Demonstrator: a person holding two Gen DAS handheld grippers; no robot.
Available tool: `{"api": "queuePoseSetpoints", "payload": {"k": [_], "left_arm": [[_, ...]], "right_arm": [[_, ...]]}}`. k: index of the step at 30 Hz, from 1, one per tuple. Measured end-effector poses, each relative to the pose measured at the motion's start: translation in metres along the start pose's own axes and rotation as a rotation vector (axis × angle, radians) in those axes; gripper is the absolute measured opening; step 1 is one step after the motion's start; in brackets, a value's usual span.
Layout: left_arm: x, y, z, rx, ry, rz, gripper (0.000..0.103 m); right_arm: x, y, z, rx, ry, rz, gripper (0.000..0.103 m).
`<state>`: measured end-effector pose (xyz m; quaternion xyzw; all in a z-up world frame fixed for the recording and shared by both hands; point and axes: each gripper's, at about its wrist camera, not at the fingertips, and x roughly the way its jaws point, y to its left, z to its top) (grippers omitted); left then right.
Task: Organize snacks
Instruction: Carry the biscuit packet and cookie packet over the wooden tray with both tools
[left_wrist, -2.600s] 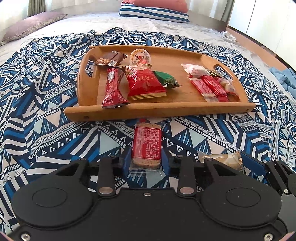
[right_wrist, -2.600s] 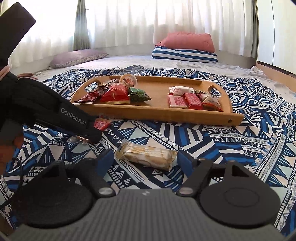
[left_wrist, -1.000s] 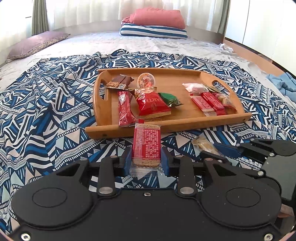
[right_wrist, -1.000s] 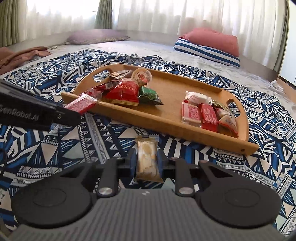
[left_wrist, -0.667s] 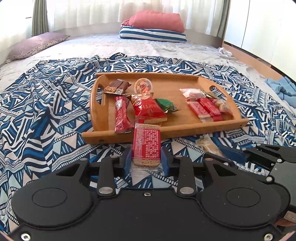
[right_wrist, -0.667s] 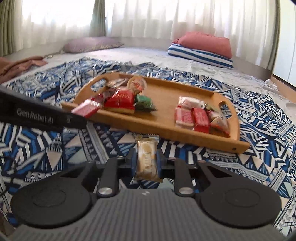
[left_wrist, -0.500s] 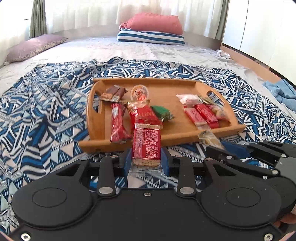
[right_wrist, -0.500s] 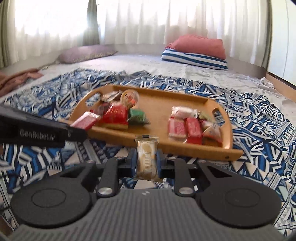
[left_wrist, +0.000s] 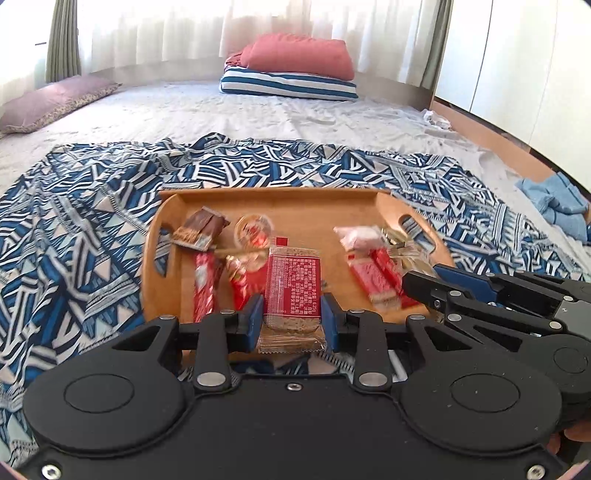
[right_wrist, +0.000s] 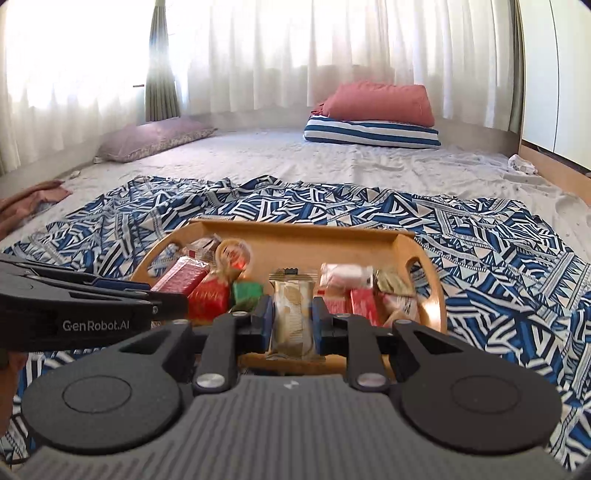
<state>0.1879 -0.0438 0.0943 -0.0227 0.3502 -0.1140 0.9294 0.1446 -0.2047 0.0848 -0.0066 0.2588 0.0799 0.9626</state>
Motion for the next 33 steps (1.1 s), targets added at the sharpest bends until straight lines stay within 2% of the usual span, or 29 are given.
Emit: {"api": "queuePoseSetpoints", "payload": {"k": [11, 18, 33], "left_arm": [[0.055, 0.007, 0.051, -0.024, 0.032, -0.039, 0.031], [0.091, 0.019, 0.080, -0.057, 0.048, -0.038, 0.031], [0.145, 0.030, 0.090, -0.163, 0.091, -0.055, 0.031]], "right_arm": [[0.047, -0.024, 0.040, 0.026, 0.029, -0.010, 0.026], [0.081, -0.045, 0.063, 0.104, 0.063, 0.001, 0.026], [0.135, -0.060, 0.072, 0.220, 0.133, 0.029, 0.026]]}}
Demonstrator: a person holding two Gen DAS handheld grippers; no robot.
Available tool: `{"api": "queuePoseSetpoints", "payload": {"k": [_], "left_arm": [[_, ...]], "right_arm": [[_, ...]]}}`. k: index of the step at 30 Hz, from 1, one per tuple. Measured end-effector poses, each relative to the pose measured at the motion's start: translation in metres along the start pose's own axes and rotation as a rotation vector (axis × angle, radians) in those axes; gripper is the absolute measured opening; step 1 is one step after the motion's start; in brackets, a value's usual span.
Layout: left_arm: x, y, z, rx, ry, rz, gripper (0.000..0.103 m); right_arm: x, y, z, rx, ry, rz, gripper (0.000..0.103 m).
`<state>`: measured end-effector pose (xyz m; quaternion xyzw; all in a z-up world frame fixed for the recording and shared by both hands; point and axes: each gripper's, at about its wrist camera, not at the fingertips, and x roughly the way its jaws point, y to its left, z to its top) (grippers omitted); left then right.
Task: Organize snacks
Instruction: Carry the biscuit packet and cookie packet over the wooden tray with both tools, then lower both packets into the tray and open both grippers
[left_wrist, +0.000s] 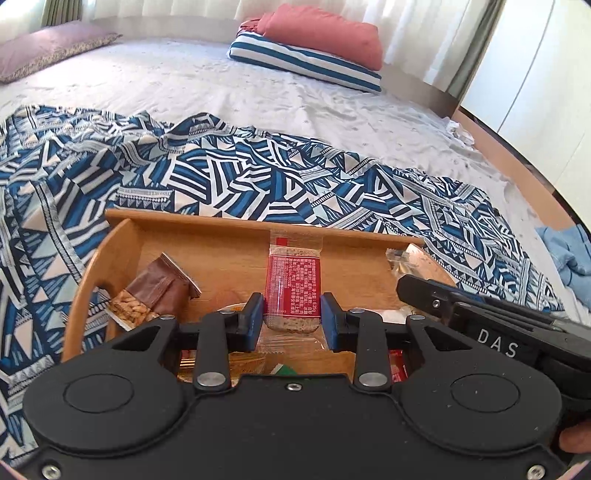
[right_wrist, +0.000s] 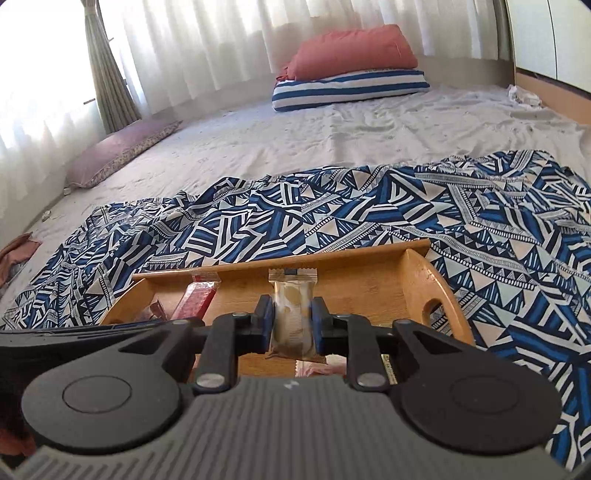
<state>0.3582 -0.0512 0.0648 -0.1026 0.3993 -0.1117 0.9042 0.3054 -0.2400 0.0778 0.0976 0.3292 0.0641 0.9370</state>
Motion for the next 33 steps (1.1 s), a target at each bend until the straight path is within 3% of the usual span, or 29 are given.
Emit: {"api": "queuePoseSetpoints", "payload": {"k": [26, 30, 33], "left_arm": [[0.043, -0.003, 0.011, 0.021, -0.019, 0.034, 0.031], [0.046, -0.002, 0.014, 0.014, -0.014, 0.003, 0.031], [0.046, 0.004, 0.015, -0.023, -0.018, -0.060, 0.031]], "right_arm": [[0.062, -0.013, 0.005, 0.121, 0.077, -0.027, 0.026], [0.067, -0.017, 0.006, 0.139, 0.078, -0.031, 0.027], [0.069, -0.021, 0.006, 0.155, 0.076, -0.029, 0.027]]}}
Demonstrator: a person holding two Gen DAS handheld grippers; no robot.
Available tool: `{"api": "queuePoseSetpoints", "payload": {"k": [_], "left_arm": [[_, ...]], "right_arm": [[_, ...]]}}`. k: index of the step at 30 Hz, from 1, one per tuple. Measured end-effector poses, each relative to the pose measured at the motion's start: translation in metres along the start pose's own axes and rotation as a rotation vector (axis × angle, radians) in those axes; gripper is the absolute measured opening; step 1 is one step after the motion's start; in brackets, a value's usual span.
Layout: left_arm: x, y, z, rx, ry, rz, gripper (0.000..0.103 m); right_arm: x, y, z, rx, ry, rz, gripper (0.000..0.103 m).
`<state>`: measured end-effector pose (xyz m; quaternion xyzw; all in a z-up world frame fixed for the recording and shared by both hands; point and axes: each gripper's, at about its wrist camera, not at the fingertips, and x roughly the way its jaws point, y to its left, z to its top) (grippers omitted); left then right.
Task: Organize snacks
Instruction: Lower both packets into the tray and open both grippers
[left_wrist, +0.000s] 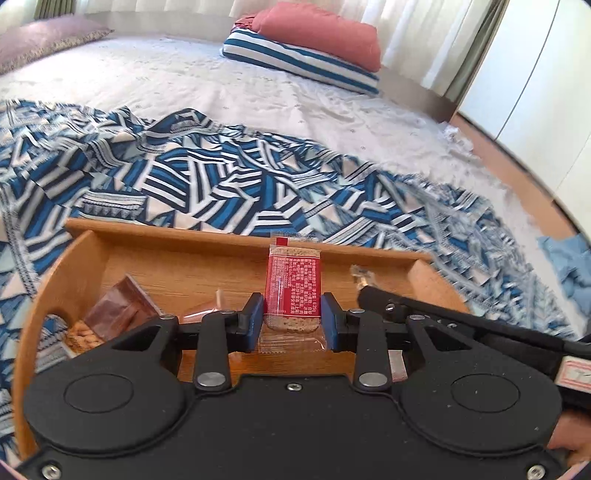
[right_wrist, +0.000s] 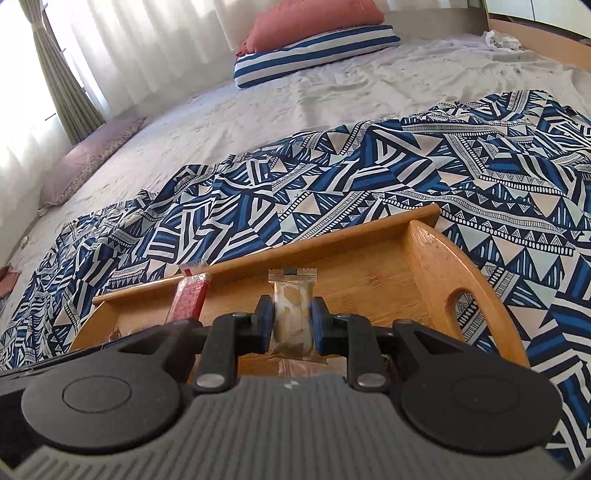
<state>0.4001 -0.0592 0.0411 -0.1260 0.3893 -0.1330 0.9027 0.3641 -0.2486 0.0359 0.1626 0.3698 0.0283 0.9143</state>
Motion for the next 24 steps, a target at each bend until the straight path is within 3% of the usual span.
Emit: {"api": "queuePoseSetpoints", "payload": {"k": [3, 7, 24], "left_arm": [[0.002, 0.003, 0.000, -0.013, 0.010, -0.032, 0.031], [0.009, -0.004, -0.006, 0.058, 0.030, 0.046, 0.031], [0.021, -0.008, -0.014, 0.095, 0.060, 0.107, 0.032]], "right_arm": [[0.002, -0.004, 0.001, 0.023, -0.005, 0.006, 0.027], [0.005, -0.008, 0.000, 0.023, -0.002, -0.005, 0.027], [0.013, -0.011, -0.004, 0.012, 0.009, -0.009, 0.030]]}}
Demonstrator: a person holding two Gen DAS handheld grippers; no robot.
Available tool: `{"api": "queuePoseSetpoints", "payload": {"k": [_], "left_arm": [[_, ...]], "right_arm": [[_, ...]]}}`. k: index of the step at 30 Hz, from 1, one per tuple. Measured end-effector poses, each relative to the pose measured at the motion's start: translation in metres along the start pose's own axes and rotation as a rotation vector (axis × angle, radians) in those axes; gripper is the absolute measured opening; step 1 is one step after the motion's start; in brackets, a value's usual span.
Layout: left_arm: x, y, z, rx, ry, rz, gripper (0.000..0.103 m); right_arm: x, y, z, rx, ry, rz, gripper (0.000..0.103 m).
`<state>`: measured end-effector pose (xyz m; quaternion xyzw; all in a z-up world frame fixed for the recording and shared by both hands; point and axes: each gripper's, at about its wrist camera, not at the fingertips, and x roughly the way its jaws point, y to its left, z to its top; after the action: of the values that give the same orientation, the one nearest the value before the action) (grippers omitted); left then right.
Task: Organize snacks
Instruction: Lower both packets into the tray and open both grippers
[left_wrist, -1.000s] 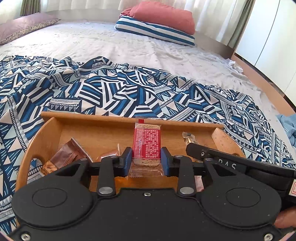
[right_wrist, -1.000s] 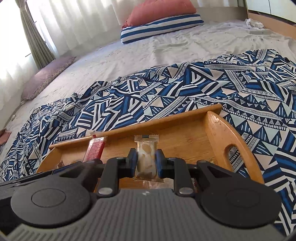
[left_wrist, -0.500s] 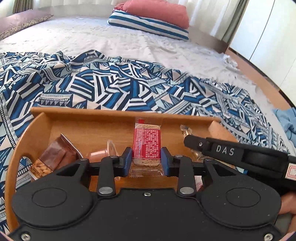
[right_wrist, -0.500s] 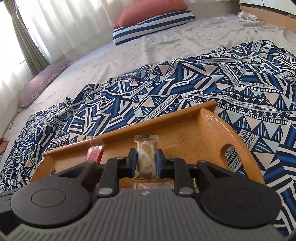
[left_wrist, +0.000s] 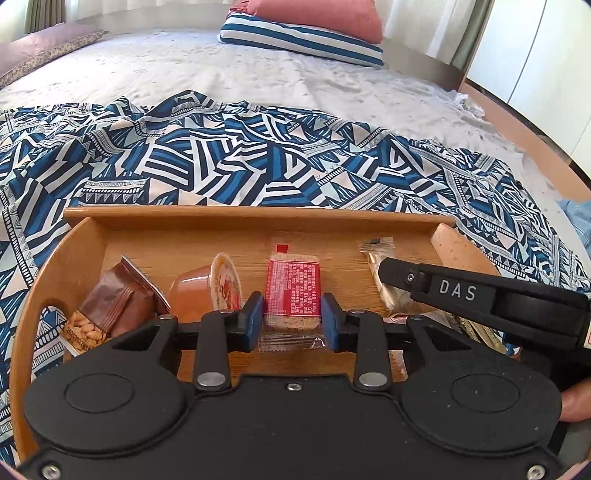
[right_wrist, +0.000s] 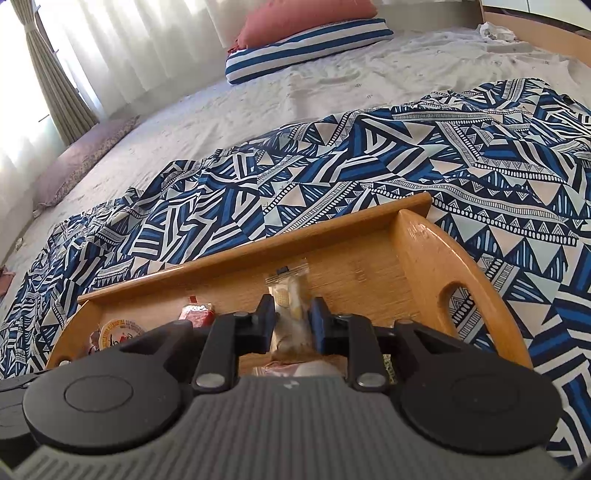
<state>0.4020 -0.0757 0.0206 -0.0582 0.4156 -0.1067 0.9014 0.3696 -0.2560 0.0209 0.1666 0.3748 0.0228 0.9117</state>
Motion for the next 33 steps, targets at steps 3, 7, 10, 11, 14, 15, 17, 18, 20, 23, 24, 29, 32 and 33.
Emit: {"api": "queuePoseSetpoints", "payload": {"k": [3, 7, 10, 11, 14, 15, 17, 18, 20, 23, 24, 29, 32, 33], "left_arm": [[0.000, -0.001, 0.000, 0.007, -0.002, 0.008, 0.032], [-0.001, -0.001, 0.000, 0.007, 0.003, 0.014, 0.034], [-0.003, 0.000, 0.000, -0.007, 0.006, 0.009, 0.042], [-0.005, 0.000, -0.001, -0.005, 0.004, 0.009, 0.044], [-0.013, -0.002, -0.002, 0.012, -0.009, 0.018, 0.055], [-0.017, -0.003, -0.002, 0.017, -0.013, 0.021, 0.057], [-0.027, -0.004, -0.002, 0.025, -0.025, 0.026, 0.063], [-0.033, -0.004, -0.002, 0.027, -0.030, 0.027, 0.065], [-0.047, -0.005, -0.002, 0.031, -0.044, 0.021, 0.073], [-0.070, -0.006, -0.005, 0.048, -0.075, 0.020, 0.083], [-0.078, -0.006, -0.006, 0.056, -0.082, 0.024, 0.084], [-0.120, -0.008, -0.017, 0.076, -0.111, 0.050, 0.089], [-0.146, -0.006, -0.025, 0.074, -0.132, 0.035, 0.090], [-0.155, -0.006, -0.028, 0.071, -0.137, 0.032, 0.091]], "right_arm": [[0.000, 0.000, 0.000, -0.001, -0.001, 0.001, 0.032], [-0.002, 0.000, 0.000, -0.001, -0.009, 0.008, 0.036], [-0.007, 0.001, -0.001, -0.002, -0.019, 0.016, 0.037], [-0.009, 0.000, -0.001, 0.000, -0.020, 0.019, 0.038], [-0.017, 0.002, 0.000, -0.003, -0.029, 0.023, 0.049], [-0.021, 0.002, 0.000, -0.007, -0.035, 0.023, 0.050], [-0.031, 0.004, 0.001, -0.016, -0.051, 0.025, 0.053], [-0.037, 0.005, 0.002, -0.016, -0.059, 0.030, 0.054], [-0.051, 0.006, 0.002, -0.018, -0.078, 0.042, 0.060], [-0.073, 0.009, -0.001, -0.049, -0.111, 0.037, 0.065], [-0.081, 0.010, -0.002, -0.059, -0.118, 0.033, 0.067], [-0.118, 0.016, -0.010, -0.092, -0.166, 0.025, 0.079], [-0.143, 0.021, -0.017, -0.112, -0.190, 0.025, 0.083], [-0.151, 0.023, -0.020, -0.121, -0.198, 0.027, 0.085]]}}
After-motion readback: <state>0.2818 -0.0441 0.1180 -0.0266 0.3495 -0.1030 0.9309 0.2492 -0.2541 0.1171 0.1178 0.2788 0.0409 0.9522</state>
